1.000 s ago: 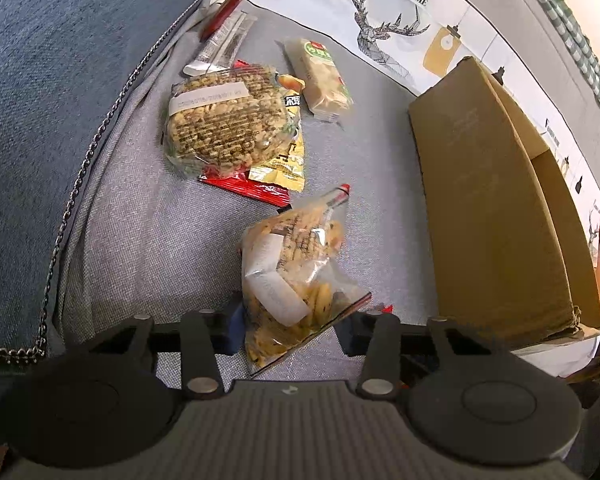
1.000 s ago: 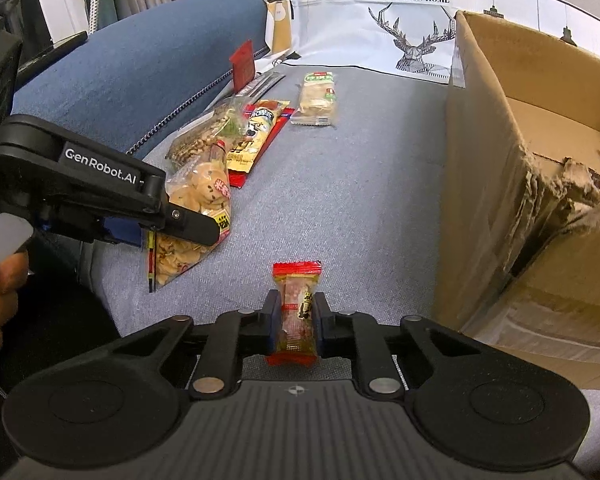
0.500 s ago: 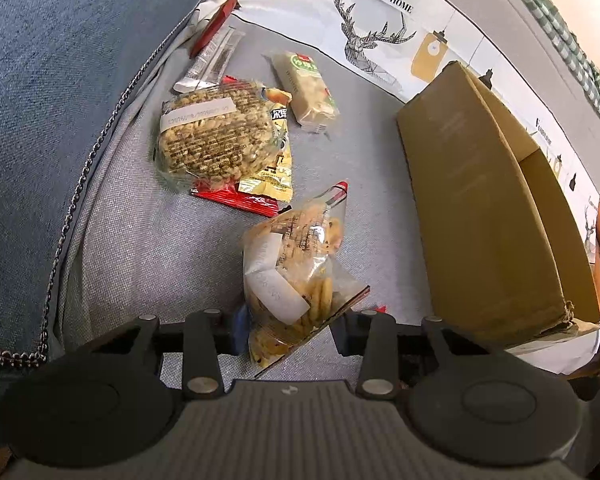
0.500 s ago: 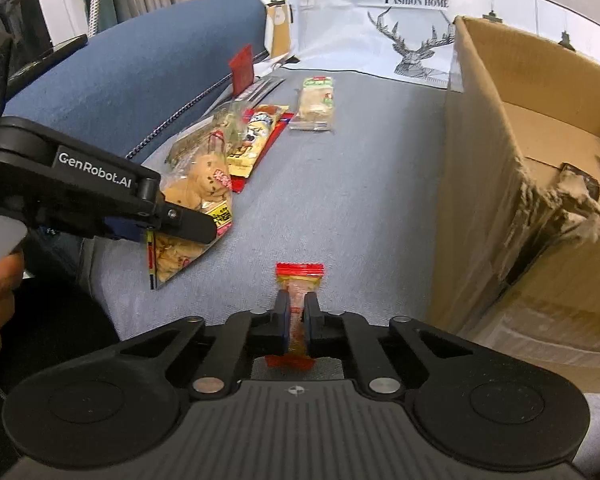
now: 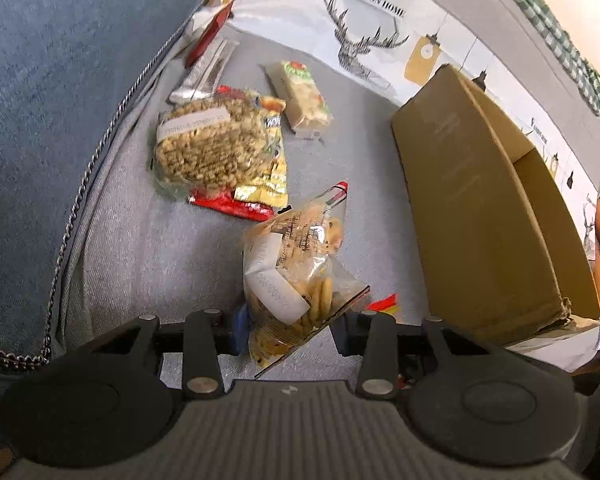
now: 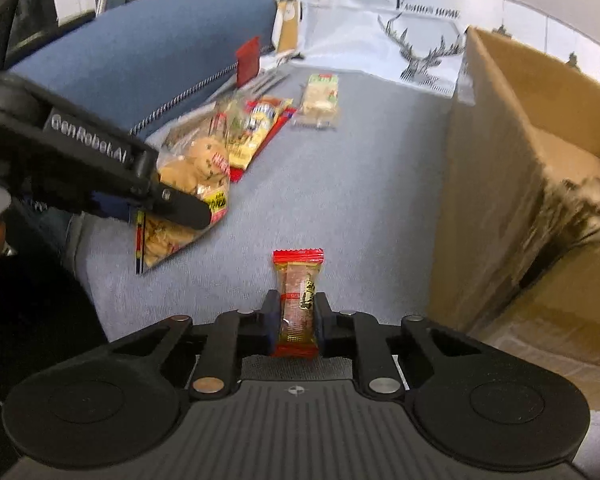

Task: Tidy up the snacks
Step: 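Carry the red candy and cookie bag over the box and release both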

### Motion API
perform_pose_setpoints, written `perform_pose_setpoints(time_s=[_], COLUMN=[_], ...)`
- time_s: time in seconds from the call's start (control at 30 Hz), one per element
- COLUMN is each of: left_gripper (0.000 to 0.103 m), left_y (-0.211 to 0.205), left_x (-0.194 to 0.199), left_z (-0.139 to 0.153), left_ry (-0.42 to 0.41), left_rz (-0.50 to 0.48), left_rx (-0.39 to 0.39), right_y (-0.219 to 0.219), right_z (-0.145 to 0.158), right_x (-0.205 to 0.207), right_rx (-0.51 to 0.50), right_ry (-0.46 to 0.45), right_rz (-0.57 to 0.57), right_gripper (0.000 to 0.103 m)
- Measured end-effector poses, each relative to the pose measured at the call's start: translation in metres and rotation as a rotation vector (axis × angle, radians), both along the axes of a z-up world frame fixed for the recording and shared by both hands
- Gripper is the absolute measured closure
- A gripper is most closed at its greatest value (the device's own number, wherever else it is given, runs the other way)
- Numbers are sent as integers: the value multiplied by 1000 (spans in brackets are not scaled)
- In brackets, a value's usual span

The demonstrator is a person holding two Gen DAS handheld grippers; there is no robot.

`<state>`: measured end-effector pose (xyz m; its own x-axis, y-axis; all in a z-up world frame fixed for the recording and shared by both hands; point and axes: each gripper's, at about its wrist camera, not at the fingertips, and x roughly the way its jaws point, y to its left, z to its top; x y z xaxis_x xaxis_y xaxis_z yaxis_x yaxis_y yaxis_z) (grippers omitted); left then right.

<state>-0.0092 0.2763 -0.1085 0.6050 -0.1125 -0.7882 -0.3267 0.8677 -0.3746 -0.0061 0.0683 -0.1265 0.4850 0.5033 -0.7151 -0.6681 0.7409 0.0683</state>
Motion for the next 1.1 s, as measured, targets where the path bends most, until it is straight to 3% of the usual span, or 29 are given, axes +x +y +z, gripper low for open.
perform_pose_setpoints(time_s=[0.53,0.7,0.8,0.93,1.1], left_gripper=[58,58,58,58,58], left_y=[-29,-36,-41,-46,-65], left_x=[-35,-41,-43,-44,-35], left_z=[43,51,58,65,81], left_ry=[-320,-363,-364,-364,-370], left_rz=[-3,0,10,46,17], left_rx=[160,189,212,160,178], right_y=[-39,-54,-63,-78,-97], right_z=[76,87,90,92,95], right_x=[-9,-13,-6,5,18], right_rx=[290,346,381,413,450], right_ry=[-182,-274,-284,-288,-289], right_rz=[-62,-57,-78,-128,-186], right_gripper=[85,85,85,85,85])
